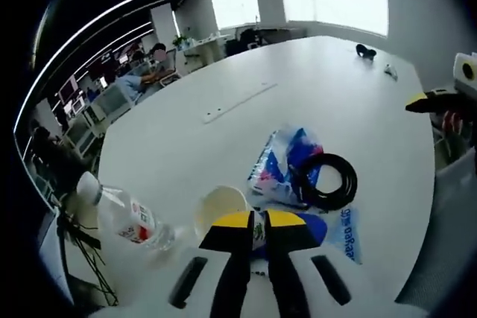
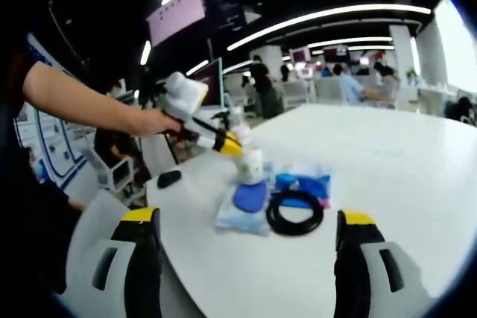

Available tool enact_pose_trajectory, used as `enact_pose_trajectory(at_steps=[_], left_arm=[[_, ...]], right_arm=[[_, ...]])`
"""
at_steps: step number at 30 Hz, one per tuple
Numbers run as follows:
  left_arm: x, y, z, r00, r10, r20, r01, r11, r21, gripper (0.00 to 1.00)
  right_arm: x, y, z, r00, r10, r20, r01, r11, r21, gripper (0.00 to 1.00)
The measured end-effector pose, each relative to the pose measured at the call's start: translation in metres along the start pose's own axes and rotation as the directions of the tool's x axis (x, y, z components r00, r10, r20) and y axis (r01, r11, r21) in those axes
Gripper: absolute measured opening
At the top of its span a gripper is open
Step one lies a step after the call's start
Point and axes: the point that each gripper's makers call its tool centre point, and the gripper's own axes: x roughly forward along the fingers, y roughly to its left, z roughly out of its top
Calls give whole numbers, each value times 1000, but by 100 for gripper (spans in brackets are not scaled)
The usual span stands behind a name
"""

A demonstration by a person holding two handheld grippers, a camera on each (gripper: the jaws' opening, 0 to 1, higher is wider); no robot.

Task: Arrange the tabletop items into an orderly group along one side of the table until the central work area is clear of visible clutter.

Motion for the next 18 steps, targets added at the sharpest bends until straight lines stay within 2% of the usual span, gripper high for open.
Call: enact_pose_trajectory(at_steps=[4, 18], left_arm=[[0, 5, 2, 1000, 26, 5, -26, 1000, 16, 16], [8, 7, -11, 999, 15, -52, -15, 1000, 6, 19]], right_arm=[[1, -1, 1, 1000, 1, 2, -1, 1000, 1, 96], [-2, -8, 2, 1000, -11, 13, 10, 1000, 17, 96]])
